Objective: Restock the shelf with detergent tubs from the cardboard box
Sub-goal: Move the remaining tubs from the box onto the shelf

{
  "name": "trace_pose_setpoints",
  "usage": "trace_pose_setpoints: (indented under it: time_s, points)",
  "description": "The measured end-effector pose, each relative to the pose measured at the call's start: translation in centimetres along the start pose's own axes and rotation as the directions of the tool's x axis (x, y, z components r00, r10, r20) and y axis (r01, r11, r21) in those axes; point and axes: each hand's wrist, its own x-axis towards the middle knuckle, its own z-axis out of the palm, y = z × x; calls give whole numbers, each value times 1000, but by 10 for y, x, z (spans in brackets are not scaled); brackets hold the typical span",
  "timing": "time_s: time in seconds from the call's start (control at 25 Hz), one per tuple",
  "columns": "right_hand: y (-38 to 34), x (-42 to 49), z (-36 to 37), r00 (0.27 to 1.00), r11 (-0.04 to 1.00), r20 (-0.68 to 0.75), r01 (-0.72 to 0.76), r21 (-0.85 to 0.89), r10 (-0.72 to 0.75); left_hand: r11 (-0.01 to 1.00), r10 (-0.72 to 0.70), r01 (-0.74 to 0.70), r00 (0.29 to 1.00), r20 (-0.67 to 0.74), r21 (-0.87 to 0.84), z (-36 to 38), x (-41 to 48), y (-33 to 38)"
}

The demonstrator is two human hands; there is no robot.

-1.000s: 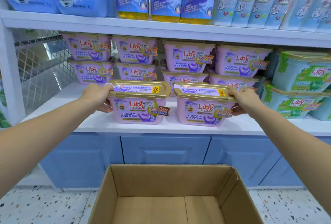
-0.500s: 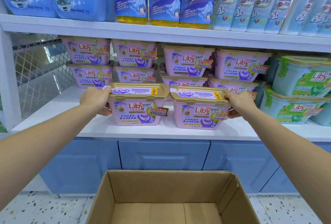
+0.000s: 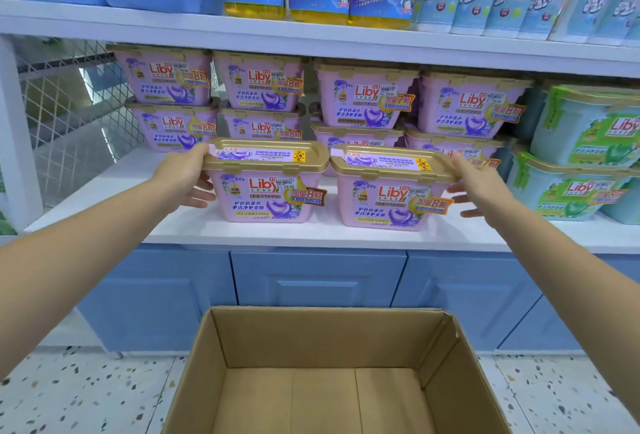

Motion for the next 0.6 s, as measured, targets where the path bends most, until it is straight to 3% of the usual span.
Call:
trace_pose_setpoints:
  time_s: [0.08,0.2,0.32,0.6]
  points:
    - [24,-19,-4,991,992,-53,123,-39,-125,999,36,-36,998,-56,-4,-2,-19,-20]
    - [72,-67,-5,967,963,-42,247,-110,-253,974,213,-201,971,-111,107,0,-70,-72]
    - [121,-119,-5,964,942,57,265,-204,-259,924,290,-294,956,53,243,2,-124,-141]
    - [224,-196,14,931,867,317,304,-396,-182,778,109,-362,883,457,513,21,-197,-257]
